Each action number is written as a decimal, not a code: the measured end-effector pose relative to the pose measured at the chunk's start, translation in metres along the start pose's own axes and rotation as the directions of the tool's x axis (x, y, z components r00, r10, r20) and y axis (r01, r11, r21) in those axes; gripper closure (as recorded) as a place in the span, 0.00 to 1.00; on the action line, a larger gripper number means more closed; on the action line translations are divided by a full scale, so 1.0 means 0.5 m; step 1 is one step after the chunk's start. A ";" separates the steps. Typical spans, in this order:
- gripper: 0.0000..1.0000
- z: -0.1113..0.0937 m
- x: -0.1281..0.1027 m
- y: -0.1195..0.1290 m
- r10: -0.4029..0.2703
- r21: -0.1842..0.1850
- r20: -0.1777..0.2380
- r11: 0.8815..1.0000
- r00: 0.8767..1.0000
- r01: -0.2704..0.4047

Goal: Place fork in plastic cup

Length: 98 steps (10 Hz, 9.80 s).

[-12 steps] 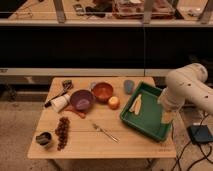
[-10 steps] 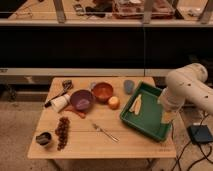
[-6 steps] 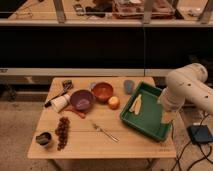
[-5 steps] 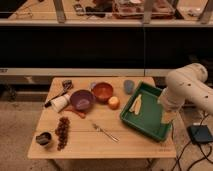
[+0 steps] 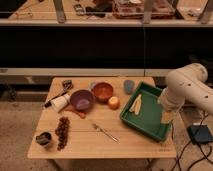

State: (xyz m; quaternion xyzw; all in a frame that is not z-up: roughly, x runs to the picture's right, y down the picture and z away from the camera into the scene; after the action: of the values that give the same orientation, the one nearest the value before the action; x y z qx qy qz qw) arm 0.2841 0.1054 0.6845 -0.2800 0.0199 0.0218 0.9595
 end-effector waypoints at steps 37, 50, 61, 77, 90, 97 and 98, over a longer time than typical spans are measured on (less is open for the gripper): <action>0.35 0.032 -0.499 0.122 -0.134 -0.080 0.353 0.982 0.926 0.172; 0.35 0.130 -0.533 0.108 -0.046 -0.071 0.385 0.994 0.922 0.080; 0.35 0.316 -0.612 0.057 0.174 -0.100 0.411 0.984 0.895 -0.145; 0.35 0.327 -0.699 0.038 0.176 -0.108 0.496 0.984 0.851 -0.141; 1.00 0.360 -0.705 0.053 0.124 -0.157 0.550 0.987 0.826 -0.044; 1.00 0.101 -0.747 0.008 -0.080 -0.034 0.701 0.989 0.709 0.145; 1.00 0.066 -0.752 -0.009 -0.114 -0.009 0.713 0.985 0.692 0.171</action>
State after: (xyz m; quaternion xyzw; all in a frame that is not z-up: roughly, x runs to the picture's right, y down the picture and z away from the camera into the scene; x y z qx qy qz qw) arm -0.0902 0.1078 0.7335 -0.2863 -0.3735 0.0542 0.8807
